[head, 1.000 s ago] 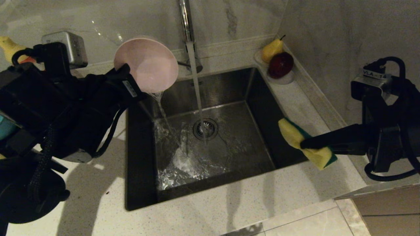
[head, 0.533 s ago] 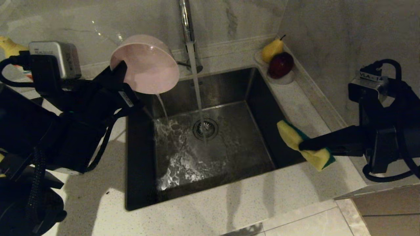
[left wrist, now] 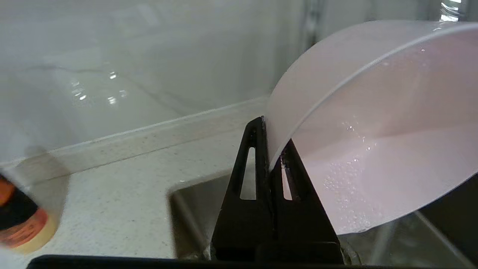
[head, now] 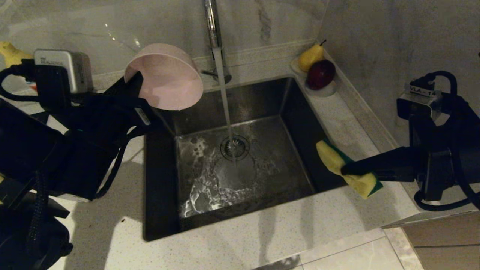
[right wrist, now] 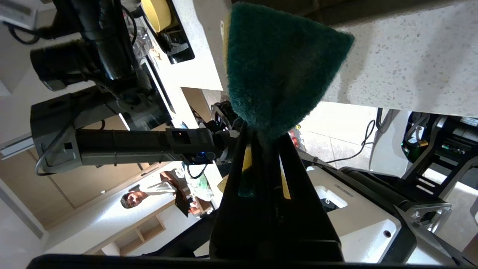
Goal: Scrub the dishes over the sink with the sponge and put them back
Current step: Rinse the bowl, then place the bowl on the table
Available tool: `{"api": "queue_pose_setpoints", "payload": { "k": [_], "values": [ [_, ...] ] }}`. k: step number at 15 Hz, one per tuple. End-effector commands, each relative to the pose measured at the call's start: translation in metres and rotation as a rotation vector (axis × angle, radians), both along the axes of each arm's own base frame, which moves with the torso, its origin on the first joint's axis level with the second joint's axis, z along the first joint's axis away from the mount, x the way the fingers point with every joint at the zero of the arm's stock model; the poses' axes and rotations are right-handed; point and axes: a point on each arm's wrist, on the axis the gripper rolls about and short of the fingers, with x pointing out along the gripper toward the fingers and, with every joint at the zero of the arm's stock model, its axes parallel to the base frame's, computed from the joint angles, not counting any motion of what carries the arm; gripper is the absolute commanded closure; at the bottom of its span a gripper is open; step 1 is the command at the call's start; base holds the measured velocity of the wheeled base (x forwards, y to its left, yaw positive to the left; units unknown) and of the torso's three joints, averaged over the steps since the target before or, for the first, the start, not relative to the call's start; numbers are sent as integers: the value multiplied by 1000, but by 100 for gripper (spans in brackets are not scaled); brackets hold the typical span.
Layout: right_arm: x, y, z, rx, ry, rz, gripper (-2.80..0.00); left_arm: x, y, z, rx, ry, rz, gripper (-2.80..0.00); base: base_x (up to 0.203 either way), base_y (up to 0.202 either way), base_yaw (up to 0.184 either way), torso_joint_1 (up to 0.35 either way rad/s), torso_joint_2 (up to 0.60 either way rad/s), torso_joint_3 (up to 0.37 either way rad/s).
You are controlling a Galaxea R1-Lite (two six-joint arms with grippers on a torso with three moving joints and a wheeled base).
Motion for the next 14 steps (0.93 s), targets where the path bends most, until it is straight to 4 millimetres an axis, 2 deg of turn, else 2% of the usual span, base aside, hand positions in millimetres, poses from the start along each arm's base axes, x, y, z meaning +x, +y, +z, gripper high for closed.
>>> {"api": "queue_pose_setpoints", "payload": {
  "k": [1, 4, 8, 10, 11, 14],
  "values": [
    [-1, -1, -2, -2, 9, 0, 0, 3, 4, 4, -83, 47, -2, 0, 0, 0, 0, 0, 0, 0],
    [0, -2, -10, -17, 26, -7, 0, 5, 16, 4, -166, 359, -13, 0, 0, 0, 0, 0, 0, 0],
    [5, -3, -14, -15, -5, -15, 0, -15, 35, 25, -290, 836, -24, 0, 0, 0, 0, 0, 0, 0],
    [3, -5, -15, -18, 1, -23, 0, -33, 45, 55, -448, 951, -51, 0, 0, 0, 0, 0, 0, 0],
    [2, -6, -16, -19, 2, -25, 0, -43, 52, 64, -524, 985, -44, 0, 0, 0, 0, 0, 0, 0],
    [6, -10, -20, -28, 12, -47, 0, -64, 77, 70, -603, 1046, 58, 0, 0, 0, 0, 0, 0, 0]
  ]
}}
